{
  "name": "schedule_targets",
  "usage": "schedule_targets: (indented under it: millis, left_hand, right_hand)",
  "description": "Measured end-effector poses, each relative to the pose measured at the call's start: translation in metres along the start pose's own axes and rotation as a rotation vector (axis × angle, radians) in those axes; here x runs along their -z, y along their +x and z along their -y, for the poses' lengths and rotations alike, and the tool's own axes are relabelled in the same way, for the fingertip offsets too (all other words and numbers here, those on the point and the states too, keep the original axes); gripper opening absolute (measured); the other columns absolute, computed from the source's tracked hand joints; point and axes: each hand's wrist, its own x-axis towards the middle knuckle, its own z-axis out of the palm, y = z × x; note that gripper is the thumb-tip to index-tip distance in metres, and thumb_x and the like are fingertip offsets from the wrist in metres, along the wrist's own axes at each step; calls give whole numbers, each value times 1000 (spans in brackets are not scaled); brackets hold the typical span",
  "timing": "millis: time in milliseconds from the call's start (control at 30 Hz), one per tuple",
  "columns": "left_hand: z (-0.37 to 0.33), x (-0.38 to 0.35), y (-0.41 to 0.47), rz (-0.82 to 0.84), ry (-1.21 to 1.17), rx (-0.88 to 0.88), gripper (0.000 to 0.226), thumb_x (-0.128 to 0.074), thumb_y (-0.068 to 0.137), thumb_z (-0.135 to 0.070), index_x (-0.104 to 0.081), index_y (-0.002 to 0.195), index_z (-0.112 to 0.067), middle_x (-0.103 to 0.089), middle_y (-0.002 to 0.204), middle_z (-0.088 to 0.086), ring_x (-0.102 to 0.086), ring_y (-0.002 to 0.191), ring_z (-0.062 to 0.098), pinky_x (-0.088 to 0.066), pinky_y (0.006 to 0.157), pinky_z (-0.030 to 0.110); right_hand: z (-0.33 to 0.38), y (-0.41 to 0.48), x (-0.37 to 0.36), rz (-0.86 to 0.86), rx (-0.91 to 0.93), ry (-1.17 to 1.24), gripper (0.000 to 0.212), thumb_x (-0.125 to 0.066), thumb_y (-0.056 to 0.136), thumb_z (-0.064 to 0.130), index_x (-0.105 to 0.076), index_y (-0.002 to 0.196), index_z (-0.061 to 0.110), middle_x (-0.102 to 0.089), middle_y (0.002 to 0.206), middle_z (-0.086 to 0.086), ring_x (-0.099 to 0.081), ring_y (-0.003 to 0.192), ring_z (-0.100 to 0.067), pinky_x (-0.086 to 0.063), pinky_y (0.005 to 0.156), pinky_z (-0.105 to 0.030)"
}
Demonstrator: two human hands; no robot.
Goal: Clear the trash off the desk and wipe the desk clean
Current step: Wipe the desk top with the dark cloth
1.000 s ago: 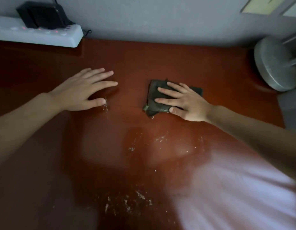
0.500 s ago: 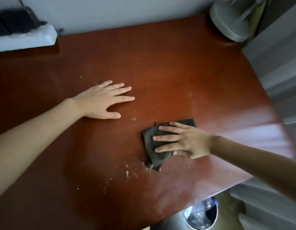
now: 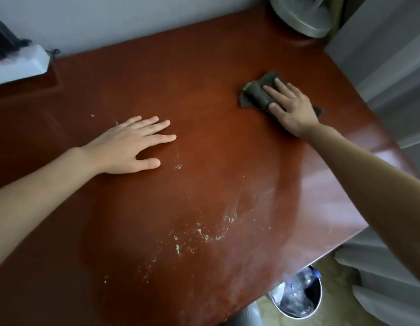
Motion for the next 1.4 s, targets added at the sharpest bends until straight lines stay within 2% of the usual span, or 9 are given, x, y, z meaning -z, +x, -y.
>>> schedule_targets:
  millis: [233, 333, 467, 533, 733, 867, 1067, 1267, 1400]
  left_hand:
    - [-4, -1, 0, -4, -22, 7, 72, -15, 79, -76, -18, 142, -42, -5, 152, -12, -2, 142, 7, -3, 116, 36]
    - [-7, 0, 1, -15, -28, 12, 77, -7, 76, -81, -19, 141, -41, -7, 152, -12, -3, 141, 7, -4, 115, 36]
    - [-12, 0, 0, -20, -50, 38, 74, -19, 75, -73, -23, 141, -39, -9, 152, -12, -4, 140, 6, -4, 115, 35]
    - [-12, 0, 0, -19, -50, 37, 76, -19, 75, -72, -25, 142, -37, -10, 152, -12, -4, 141, 7, -4, 115, 35]
    - [-13, 0, 1, -33, -59, 43, 78, -20, 75, -72, -29, 142, -34, -14, 153, -9, -8, 141, 10, -6, 115, 36]
    - [-16, -5, 0, -64, -103, 64, 77, -23, 75, -72, -29, 142, -34, -13, 152, -9, -5, 141, 9, -7, 115, 37]
    - [-18, -8, 2, -75, -107, 72, 68, -39, 84, -67, -29, 142, -33, -14, 153, -6, -5, 141, 11, -7, 115, 38]
    - [-28, -6, 2, -92, -102, 110, 71, -38, 79, -58, -34, 142, -26, -17, 154, -1, -10, 143, 17, -7, 115, 39]
    - [-29, -5, 2, -91, -104, 113, 72, -38, 79, -58, -34, 142, -25, -18, 154, 0, -10, 143, 18, -8, 115, 40]
  right_hand:
    - [44, -101, -28, 134, 489, -93, 53, -22, 94, 53, -36, 141, 32, -31, 151, -1, -30, 137, -36, -28, 104, -53]
    - [65, -178, -42, 192, 656, -105, 48, -27, 94, 49, -33, 141, 37, -29, 152, 4, -28, 138, -32, -21, 109, -50]
    - [67, -228, -48, 263, 821, -129, 45, -22, 98, 46, -31, 141, 37, -29, 151, 6, -23, 139, -26, -16, 111, -45]
    - [54, -218, -44, 241, 777, -108, 45, -19, 98, 47, -33, 139, 36, -29, 151, 6, -26, 139, -25, -19, 112, -45]
    - [-39, -138, -5, 109, 296, -43, 58, -17, 95, 58, -36, 141, 27, -32, 149, -10, -31, 135, -40, -31, 103, -61]
    - [-60, -109, 3, 17, 36, 3, 55, -21, 87, 57, -24, 139, 39, -23, 154, -1, -18, 142, -31, -20, 110, -57]
    - [-25, -181, -18, 57, 213, -57, 58, -15, 94, 57, -37, 141, 30, -29, 151, -2, -28, 137, -36, -28, 104, -54]
    - [9, -284, -39, 124, 400, -60, 48, -16, 98, 49, -31, 141, 35, -25, 152, 4, -25, 139, -28, -20, 109, -44]
    - [-20, -265, -27, 98, 286, -24, 50, -17, 97, 50, -33, 141, 31, -26, 151, 1, -28, 138, -29, -25, 108, -45]
